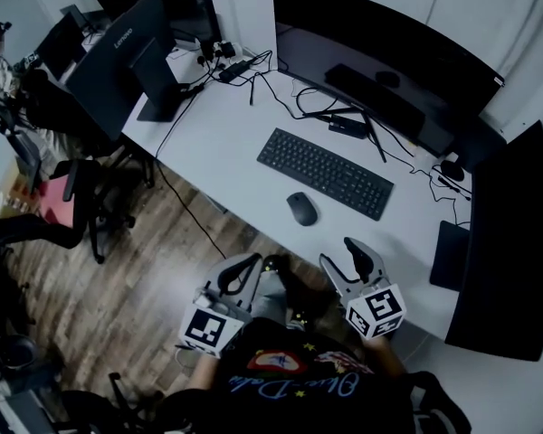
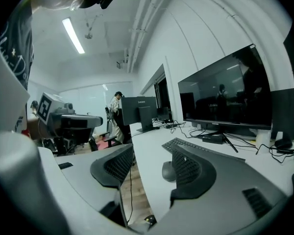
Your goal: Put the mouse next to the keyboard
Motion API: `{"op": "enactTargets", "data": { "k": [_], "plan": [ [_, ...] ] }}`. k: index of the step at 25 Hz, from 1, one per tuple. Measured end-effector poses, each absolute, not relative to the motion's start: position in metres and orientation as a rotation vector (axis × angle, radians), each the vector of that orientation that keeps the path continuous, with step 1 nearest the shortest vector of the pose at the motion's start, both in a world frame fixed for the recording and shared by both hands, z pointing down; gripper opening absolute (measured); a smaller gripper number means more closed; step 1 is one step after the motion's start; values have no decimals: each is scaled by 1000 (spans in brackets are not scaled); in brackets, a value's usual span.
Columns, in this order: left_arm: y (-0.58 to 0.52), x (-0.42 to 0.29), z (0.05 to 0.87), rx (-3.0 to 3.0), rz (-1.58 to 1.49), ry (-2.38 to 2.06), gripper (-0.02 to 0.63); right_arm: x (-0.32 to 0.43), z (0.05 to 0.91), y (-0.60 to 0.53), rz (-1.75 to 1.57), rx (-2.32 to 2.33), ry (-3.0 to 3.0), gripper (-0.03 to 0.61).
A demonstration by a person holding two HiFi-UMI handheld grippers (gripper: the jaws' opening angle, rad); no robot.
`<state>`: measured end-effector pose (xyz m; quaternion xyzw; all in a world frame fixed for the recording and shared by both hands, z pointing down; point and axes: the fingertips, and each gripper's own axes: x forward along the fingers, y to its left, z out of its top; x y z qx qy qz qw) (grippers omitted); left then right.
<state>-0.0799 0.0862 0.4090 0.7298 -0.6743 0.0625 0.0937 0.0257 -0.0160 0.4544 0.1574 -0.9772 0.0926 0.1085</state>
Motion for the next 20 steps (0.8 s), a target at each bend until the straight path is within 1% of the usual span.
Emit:
{"op": "enactTargets", "data": {
  "k": [5, 12, 15, 20],
  "plan": [
    [65, -102, 414, 2187, 239, -1996, 5, -4, 468, -33, 262, 427, -2845, 222],
    [39, -147, 424, 2157, 168, -2006, 5, -42, 492, -59, 269, 433, -2773, 232],
    [26, -164, 427, 2163, 186, -2007, 5, -57, 505, -69, 272, 424, -2738, 236],
    [4, -180, 430, 2184, 175, -1976, 5, -73, 531, -79, 297, 412, -2675, 247]
  ]
}}
